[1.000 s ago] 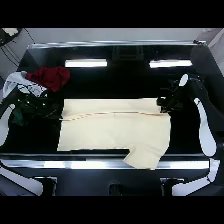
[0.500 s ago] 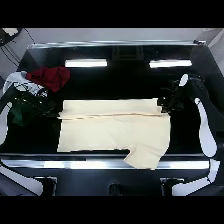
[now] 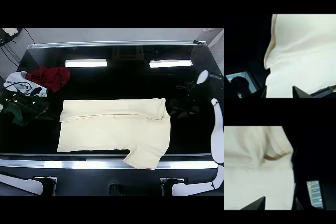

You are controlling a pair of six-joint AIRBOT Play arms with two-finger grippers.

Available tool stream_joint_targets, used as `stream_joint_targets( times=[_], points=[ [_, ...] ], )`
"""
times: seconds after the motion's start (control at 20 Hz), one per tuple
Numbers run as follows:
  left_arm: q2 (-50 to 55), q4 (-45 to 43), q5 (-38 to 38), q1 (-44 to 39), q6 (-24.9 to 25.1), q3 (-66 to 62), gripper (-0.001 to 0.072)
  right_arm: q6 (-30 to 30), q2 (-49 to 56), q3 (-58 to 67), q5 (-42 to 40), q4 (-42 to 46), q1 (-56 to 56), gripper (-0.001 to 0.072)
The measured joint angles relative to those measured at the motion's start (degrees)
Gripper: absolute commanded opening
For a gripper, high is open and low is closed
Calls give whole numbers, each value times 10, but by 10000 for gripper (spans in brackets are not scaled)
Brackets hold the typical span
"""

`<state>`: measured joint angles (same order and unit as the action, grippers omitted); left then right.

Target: Fold the shirts.

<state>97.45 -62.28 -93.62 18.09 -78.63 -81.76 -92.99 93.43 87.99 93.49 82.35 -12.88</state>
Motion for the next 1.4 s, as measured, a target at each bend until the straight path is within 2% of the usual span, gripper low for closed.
stream_joint_targets(
  times=[0.3, 0.5, 0.6, 0.7, 0.8, 1.05, 1.15, 1.4],
  points=[
    [-184, -31, 114, 28, 31, 327, 393, 15, -87, -123, -1, -15, -36, 492],
    [-225, -25, 150, 40, 55, 437, 393, 22, -109, -153, -6, -26, -40, 492],
    [-233, -20, 162, 43, 60, 458, 360, 24, -113, -158, -8, -28, -41, 492],
    [-235, -18, 165, 43, 64, 472, 230, 26, -115, -161, -8, -29, -41, 492],
    [-235, -21, 170, 43, 67, 484, 39, 28, -117, -164, -7, -29, -41, 493],
    [-237, -19, 168, 43, 68, 499, 27, 42, -148, -250, -17, -21, -41, 515],
    [-237, -19, 167, 43, 68, 500, 27, 53, -166, -310, -32, -21, -42, 555],
    [-237, -20, 166, 43, 72, 501, 28, 80, -183, -425, -83, -33, -42, 547]
  ],
)
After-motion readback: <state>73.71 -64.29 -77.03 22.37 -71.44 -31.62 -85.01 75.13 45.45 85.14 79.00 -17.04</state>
